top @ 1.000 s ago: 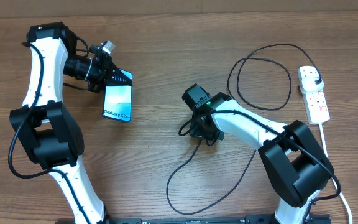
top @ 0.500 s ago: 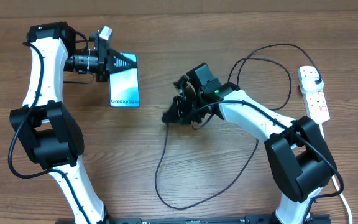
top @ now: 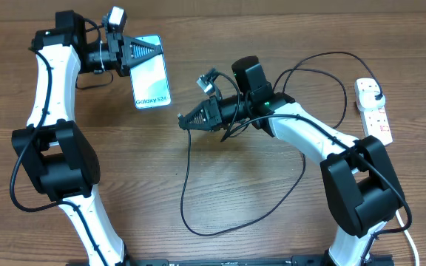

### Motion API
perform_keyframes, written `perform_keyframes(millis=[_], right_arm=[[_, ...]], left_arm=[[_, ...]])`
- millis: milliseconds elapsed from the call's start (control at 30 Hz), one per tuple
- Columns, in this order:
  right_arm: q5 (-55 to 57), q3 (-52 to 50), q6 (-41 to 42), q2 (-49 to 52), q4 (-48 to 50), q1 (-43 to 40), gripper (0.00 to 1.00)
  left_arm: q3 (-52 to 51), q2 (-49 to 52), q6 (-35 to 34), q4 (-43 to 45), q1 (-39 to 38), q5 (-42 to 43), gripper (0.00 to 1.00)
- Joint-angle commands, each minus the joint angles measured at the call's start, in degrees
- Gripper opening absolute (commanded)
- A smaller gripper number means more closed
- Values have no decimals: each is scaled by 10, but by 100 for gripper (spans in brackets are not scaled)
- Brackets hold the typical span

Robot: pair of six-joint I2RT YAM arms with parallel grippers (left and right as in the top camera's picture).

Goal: Plug charger to phone and switch on socket
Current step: 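Lift the plug toward the phone's bottom while the left gripper raises the phone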

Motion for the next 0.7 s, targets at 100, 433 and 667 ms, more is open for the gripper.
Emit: perform_keyframes(millis=[100,433,667], right_arm=[[-42,12,99,2,87,-6,4],[-39,12,289,2,303,-6,4],[0,12,403,2,411,-6,4]], left_arm=[[10,0,-206,132,0,-11,4],[10,0,-372,313,-1,-66,4],[10,0,-532,504,-5,-66,4]])
